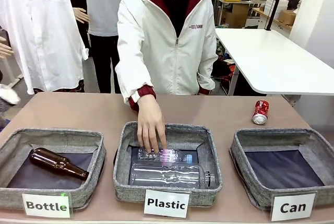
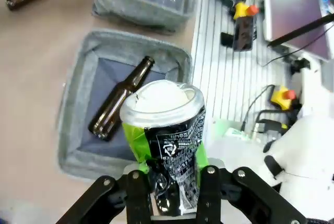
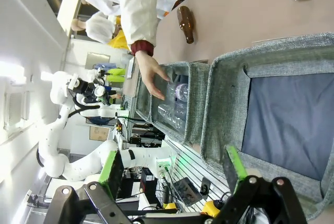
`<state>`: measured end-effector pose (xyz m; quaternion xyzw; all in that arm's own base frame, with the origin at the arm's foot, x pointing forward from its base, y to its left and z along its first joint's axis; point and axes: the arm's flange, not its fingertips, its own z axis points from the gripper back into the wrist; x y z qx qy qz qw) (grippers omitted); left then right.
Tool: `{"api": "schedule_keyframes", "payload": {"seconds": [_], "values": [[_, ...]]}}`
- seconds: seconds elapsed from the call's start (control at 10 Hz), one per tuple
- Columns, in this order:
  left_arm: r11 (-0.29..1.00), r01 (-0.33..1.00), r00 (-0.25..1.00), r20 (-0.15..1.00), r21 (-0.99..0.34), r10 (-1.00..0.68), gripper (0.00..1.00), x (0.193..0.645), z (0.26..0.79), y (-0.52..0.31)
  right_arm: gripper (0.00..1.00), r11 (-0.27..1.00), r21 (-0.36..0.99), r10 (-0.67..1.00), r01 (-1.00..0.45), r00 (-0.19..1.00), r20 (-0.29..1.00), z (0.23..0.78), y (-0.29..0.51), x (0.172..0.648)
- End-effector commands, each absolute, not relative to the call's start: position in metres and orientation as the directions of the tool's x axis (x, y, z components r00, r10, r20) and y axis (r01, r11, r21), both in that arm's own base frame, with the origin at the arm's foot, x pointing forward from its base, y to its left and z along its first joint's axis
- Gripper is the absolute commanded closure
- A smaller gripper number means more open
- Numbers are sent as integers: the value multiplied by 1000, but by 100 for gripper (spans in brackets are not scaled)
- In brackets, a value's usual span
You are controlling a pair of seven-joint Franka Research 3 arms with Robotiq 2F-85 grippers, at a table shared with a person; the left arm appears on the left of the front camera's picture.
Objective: Sort the can waste into the basket.
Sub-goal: Pick up the can waste from the table and place it in the right Fabric basket.
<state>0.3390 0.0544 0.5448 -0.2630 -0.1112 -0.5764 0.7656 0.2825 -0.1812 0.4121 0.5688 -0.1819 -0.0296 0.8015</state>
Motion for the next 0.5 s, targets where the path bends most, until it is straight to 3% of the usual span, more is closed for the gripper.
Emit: {"api": "schedule_keyframes", "payload": {"seconds": [0.0, 0.4], "values": [[215, 941, 324, 508, -262, -798, 65, 322, 532, 60, 0, 338, 921, -260, -192, 922, 288, 413, -182, 285], [147, 963, 246, 516, -225, -820, 65, 329, 536, 7, 0, 338, 921, -260, -192, 922, 288, 413, -182, 285]]}}
